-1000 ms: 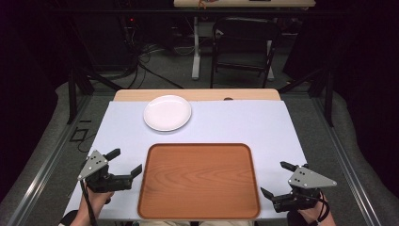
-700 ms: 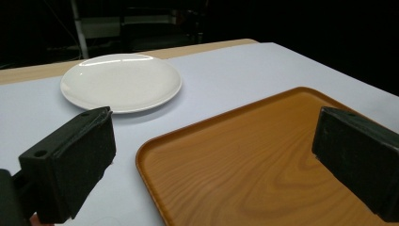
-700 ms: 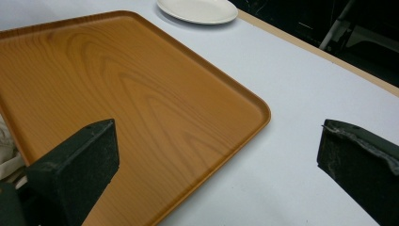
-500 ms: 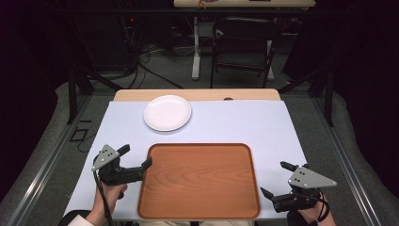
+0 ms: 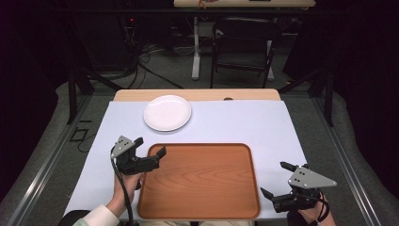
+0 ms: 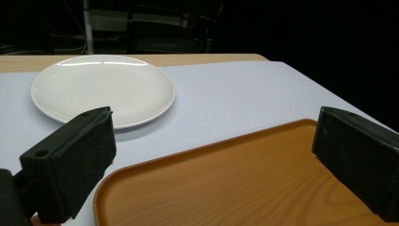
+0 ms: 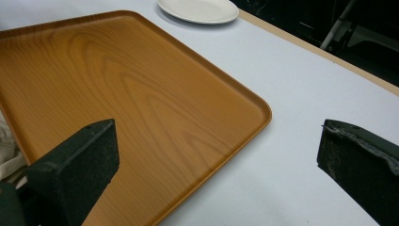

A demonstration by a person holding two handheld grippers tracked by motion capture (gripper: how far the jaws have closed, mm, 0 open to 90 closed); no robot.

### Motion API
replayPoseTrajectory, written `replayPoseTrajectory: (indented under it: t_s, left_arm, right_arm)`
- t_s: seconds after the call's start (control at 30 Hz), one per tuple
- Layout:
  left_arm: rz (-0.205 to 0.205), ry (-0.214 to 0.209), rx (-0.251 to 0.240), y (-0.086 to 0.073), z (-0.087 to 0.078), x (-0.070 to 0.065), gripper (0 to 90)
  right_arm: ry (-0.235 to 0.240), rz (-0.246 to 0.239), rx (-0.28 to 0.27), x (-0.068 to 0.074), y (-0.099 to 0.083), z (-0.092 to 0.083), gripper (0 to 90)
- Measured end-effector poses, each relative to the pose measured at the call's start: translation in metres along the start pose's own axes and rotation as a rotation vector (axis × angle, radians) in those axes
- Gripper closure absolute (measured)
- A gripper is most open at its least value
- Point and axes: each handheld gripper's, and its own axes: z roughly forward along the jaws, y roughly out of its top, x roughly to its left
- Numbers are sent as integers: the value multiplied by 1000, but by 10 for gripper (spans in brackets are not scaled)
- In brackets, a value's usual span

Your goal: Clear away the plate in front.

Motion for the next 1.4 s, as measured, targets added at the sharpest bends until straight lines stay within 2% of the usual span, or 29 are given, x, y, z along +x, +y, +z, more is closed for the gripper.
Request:
replayPoseTrajectory:
  t_s: [0.07,0.1,0.2,0.23,0.3,0.33,0.37,0.53,0.57,0.63,0.67,0.77,0.8,0.83,0.87,0.9,0.93,0.97,1.0,1.03,1.07,1.13,1.17,1.23,1.3,1.33,1.37,1.4]
  left_arm:
    - [-30,-3,-2,1,6,-1,0]
    - [-30,-3,-2,1,6,-1,0]
    - [-86,-19,-15,2,20,-3,0]
    - [-86,-19,-15,2,20,-3,0]
    - [-120,-24,-29,3,29,-5,0]
    - [-120,-24,-29,3,29,-5,0]
    - [-153,-23,-39,4,35,-7,1]
    - [-259,-32,-54,3,52,-9,1]
    - [-259,-32,-54,3,52,-9,1]
    - [-311,-33,-62,1,60,-7,1]
    - [-376,-26,-70,0,68,-5,1]
    - [-477,-7,-82,-3,79,-2,1]
    - [-503,4,-85,-4,82,-1,1]
    - [-503,4,-85,-4,82,-1,1]
    - [-536,7,-90,-5,85,1,3]
    - [-589,15,-97,-6,92,2,4]
    - [-589,15,-97,-6,92,2,6]
    - [-610,11,-98,-7,95,4,6]
    - [-664,24,-102,-7,101,6,6]
    - [-664,24,-102,-7,101,6,8]
    - [-728,47,-107,-8,106,8,9]
    - [-797,63,-116,-10,112,13,9]
    - [-797,63,-116,-10,112,13,9]
    - [-876,91,-125,-11,121,18,9]
    - [-917,105,-129,-12,126,21,8]
    - [-917,105,-129,-12,126,21,6]
    - [-934,117,-127,-12,130,22,4]
    - [-961,131,-137,-12,133,24,2]
  right_arm:
    - [0,-1,1,0,0,0,0]
    - [0,-1,1,0,0,0,0]
    - [2,-1,0,0,0,0,0]
    - [2,-1,0,0,0,0,0]
    - [3,-1,1,0,0,0,0]
    - [3,-1,1,0,0,0,0]
    - [4,0,-1,0,0,0,0]
    - [6,-1,0,-1,0,0,0]
    - [6,-1,0,-1,0,0,0]
    - [10,-1,0,-1,0,1,0]
    - [10,-1,0,-1,0,1,0]
    - [12,-1,-1,-1,0,1,0]
    - [13,-1,-2,-1,0,1,0]
    - [13,-1,-2,-1,0,1,0]
    - [14,-2,-2,-1,0,1,0]
    - [15,-2,-3,-1,0,1,0]
    - [16,-1,-2,-1,0,1,0]
    - [17,-2,-3,-1,0,1,0]
    - [17,-2,-3,-1,0,1,0]
    - [17,-2,-3,-1,0,1,0]
    - [19,-2,-3,-1,0,1,0]
    - [21,-3,-2,-1,0,1,0]
    - [22,-3,-3,-1,0,1,0]
    - [23,-3,-3,-1,0,1,0]
    - [25,-3,-3,-1,0,1,0]
    - [25,-3,-3,-1,0,1,0]
    - [27,-4,-3,-1,0,1,0]
    - [27,-4,-4,-1,0,1,0]
